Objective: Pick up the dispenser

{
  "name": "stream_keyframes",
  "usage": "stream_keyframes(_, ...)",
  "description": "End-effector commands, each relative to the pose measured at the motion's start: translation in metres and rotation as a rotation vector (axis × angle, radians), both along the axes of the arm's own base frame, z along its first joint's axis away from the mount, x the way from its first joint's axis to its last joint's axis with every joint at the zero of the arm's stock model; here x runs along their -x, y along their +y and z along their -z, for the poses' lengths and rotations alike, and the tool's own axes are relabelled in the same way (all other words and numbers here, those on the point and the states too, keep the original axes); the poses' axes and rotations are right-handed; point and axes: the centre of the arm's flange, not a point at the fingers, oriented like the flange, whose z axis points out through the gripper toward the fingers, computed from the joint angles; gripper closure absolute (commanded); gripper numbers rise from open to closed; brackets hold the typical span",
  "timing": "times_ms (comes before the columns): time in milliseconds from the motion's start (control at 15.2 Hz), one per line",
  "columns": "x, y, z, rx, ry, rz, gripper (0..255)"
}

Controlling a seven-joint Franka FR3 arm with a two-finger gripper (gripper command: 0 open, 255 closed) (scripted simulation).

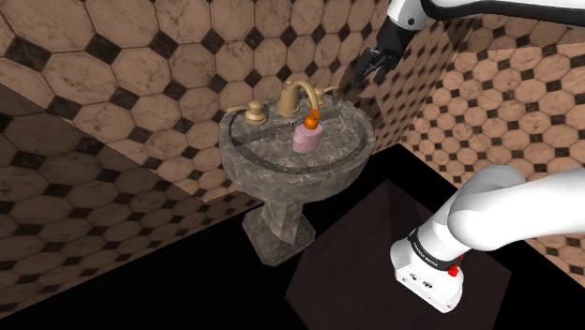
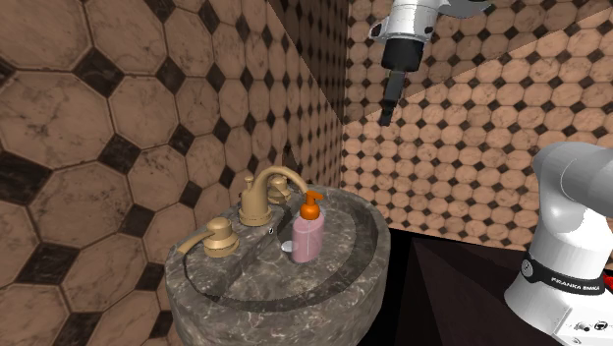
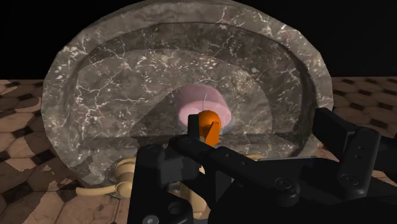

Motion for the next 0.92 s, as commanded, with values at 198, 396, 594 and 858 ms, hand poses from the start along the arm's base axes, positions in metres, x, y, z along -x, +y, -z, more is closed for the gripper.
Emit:
stream_keyframes(198, -0.048, -0.002, 0.048, 0.022, 0.023, 0.005, 0)
stream_keyframes(396, -0.078, -0.003, 0.076, 0.035, 0.037, 0.008, 0)
stream_keyframes(594, -0.107, -0.006, 0.105, 0.047, 0.051, 0.01, 0)
stream_keyframes(858, -0.145, -0.01, 0.143, 0.065, 0.071, 0.014, 0)
